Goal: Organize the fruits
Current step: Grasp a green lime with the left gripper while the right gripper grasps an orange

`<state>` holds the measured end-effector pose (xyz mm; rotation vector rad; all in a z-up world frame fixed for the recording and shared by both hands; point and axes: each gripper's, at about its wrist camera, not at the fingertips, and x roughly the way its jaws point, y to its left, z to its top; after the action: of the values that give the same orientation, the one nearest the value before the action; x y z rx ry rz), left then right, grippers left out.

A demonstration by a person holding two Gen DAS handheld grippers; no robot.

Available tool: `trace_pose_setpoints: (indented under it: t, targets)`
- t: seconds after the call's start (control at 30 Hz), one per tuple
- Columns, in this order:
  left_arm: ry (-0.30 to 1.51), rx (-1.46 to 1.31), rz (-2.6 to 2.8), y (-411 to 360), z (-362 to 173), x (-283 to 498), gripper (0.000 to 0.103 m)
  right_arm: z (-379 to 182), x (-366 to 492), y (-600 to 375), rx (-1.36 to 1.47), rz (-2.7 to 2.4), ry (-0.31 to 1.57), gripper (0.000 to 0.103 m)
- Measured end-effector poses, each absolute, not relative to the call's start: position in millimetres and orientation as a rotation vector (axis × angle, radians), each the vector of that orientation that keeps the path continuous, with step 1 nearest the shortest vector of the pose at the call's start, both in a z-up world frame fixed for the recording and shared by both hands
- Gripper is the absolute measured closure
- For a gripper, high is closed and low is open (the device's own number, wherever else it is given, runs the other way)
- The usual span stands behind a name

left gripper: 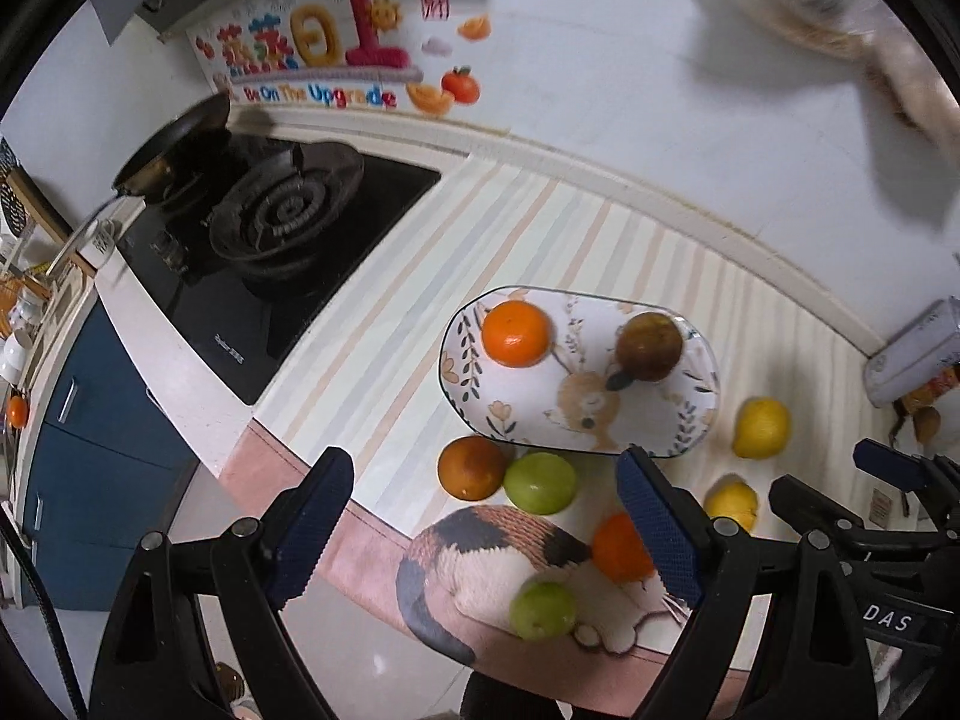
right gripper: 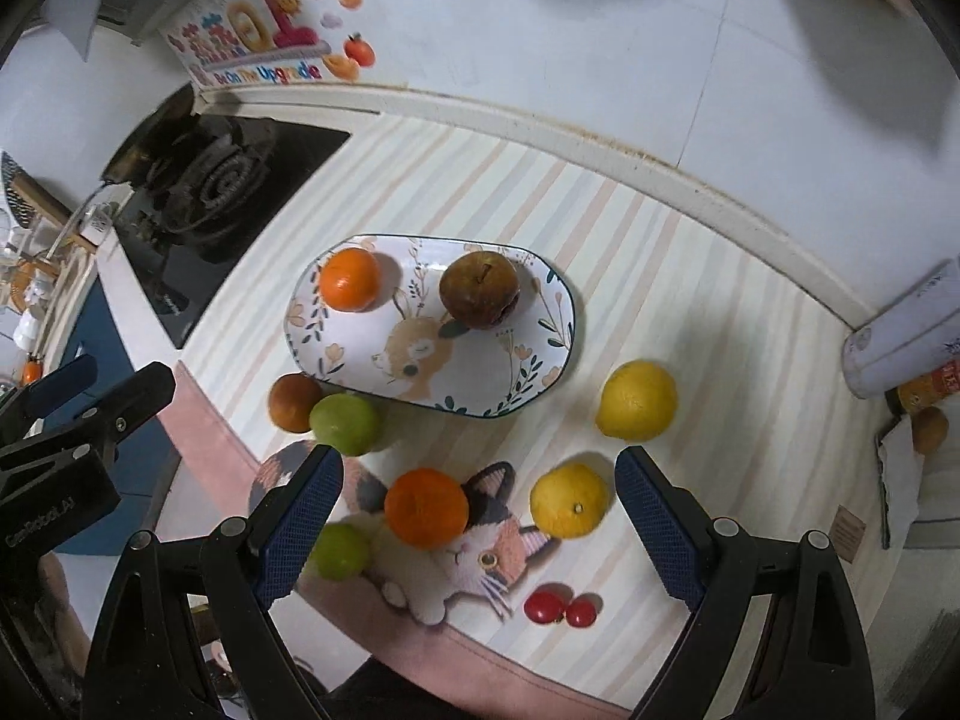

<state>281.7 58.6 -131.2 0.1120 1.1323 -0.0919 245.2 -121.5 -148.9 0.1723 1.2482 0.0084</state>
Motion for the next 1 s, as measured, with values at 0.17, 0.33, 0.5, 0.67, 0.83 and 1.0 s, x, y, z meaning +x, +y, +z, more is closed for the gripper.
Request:
trace_pose_setpoints:
  t: [0.17, 0.33, 0.5, 0.67, 0.83, 1.0]
  targets:
    - [1.088, 0.105, -0.119, 55, -105, 257, 0.013, -124, 220, -126, 0.170, 0.012, 1.196, 0.009]
    - [1.075, 0.073, -0.113, 56, -102, 241, 0.013, -119, 204, -132, 0.205, 0.013, 1.174, 0.009]
    - [1.133, 0.067, -0.091, 59, -127, 237, 0.013, -145, 201, -136, 0.252, 0.027, 1.227, 0.009]
    - [1.233, 0.122, -0.062, 56, -180, 234, 0.008, -209, 210, -142, 0.391, 0.067, 1.339, 0.011]
    - [1.360, 0.187, -0.058, 45, -246, 226, 0.008, -259, 211, -143, 0.452, 0.051, 1.422, 0.017]
    - [1.466, 0.231, -0.110, 32, -300, 223, 0.008, -279, 214, -142, 0.452, 0.030, 1.448, 0.017]
